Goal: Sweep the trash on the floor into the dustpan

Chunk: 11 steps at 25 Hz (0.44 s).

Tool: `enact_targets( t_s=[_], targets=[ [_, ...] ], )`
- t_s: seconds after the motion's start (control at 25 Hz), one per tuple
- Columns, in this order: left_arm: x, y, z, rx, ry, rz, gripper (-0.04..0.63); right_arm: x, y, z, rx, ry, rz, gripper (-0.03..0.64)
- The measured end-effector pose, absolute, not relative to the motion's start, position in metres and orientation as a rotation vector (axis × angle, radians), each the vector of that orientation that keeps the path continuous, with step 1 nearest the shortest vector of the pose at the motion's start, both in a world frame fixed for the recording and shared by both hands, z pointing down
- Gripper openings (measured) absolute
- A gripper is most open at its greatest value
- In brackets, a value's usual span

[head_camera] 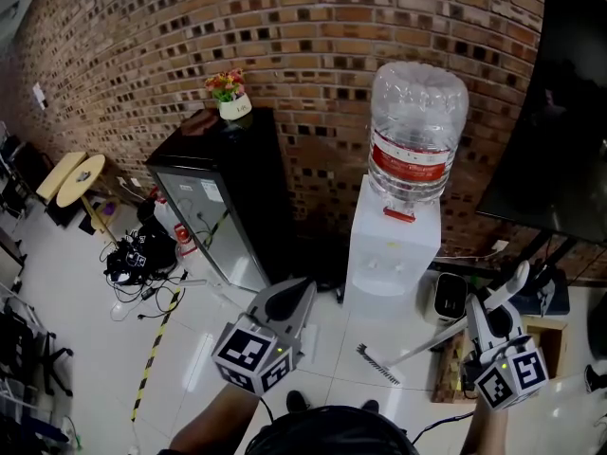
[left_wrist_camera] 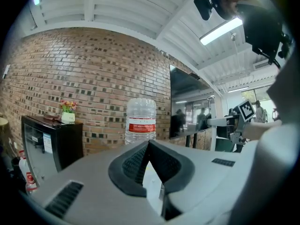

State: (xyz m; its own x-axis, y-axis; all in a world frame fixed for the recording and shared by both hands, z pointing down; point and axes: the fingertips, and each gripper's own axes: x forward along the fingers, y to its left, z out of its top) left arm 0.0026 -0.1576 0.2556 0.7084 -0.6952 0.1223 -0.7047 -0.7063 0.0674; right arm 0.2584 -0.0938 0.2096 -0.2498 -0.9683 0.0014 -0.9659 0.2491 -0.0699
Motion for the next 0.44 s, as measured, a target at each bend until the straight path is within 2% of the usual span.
enact_targets(
  t_s=[0.44],
  targets=[
    [-0.0019, -0.1514, 0.2541, 2.781, -1.186, 0.134, 0.005, 0.2542, -0.0845, 0.2083, -1.896, 2.445, -0.065, 0.094]
  ],
)
